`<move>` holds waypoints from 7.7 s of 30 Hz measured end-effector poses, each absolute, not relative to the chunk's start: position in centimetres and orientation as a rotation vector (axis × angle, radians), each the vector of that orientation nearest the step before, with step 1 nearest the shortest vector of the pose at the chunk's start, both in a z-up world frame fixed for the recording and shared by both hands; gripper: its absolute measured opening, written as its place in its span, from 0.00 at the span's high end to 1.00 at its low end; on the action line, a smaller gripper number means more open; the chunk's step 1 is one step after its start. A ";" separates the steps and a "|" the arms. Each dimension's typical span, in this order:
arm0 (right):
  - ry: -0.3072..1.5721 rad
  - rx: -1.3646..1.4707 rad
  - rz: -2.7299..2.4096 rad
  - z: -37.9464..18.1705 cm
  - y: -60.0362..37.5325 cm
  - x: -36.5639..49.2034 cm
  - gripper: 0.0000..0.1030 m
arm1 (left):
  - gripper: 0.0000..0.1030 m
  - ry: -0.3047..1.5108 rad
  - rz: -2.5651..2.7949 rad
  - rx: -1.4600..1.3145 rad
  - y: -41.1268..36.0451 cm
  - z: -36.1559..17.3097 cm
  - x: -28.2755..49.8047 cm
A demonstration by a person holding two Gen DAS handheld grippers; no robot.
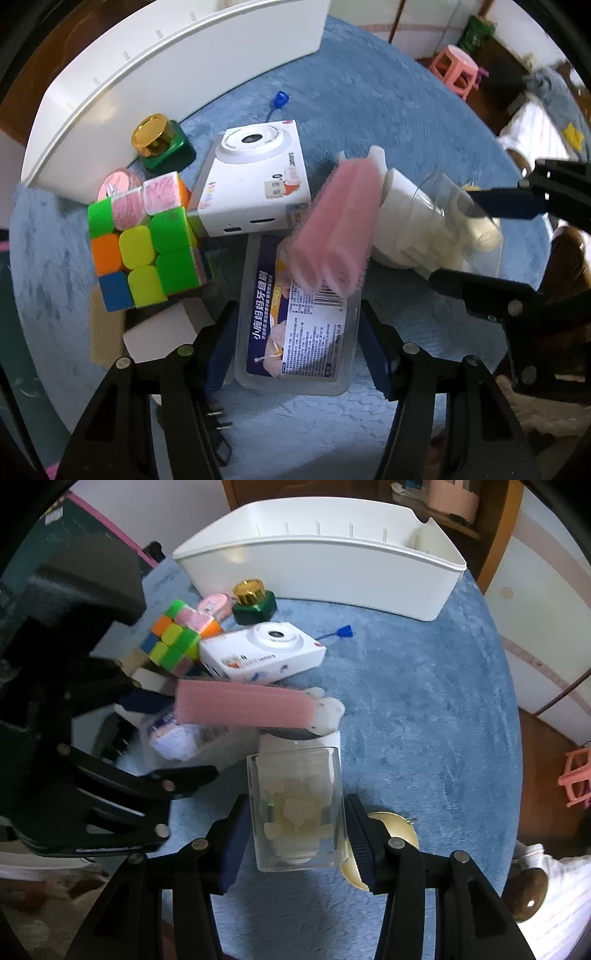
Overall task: Organize rigid objects
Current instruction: 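Grasp the clear toothbrush box with the left tool while the right tool grasps the clear cup, then carry the box and cup into the white tray and open both tools, then lift both tools away from the white tray, then grasp the white plastic piece with the left tool while the right tool grasps the gold compact, then carry the white piece and gold compact into the tray and release both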
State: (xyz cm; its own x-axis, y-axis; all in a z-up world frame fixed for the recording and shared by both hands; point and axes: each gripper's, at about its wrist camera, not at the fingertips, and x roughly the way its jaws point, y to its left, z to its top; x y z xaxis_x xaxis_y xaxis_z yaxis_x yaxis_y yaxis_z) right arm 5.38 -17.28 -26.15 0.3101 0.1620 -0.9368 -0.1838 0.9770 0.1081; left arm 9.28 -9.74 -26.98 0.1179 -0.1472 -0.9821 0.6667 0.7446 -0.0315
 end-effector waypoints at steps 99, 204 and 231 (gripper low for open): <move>1.065 0.164 0.155 -14.8 -18.4 25.3 0.21 | 0.29 1.113 -0.275 0.164 -6.2 -12.6 30.8; 1.032 -0.028 0.039 -30.0 -22.0 0.9 0.46 | 0.40 1.486 -0.259 -0.075 -12.5 -27.0 9.8; 0.841 0.022 0.153 -18.4 -18.6 1.5 0.47 | 0.40 1.152 -0.459 0.076 -7.0 -9.6 10.9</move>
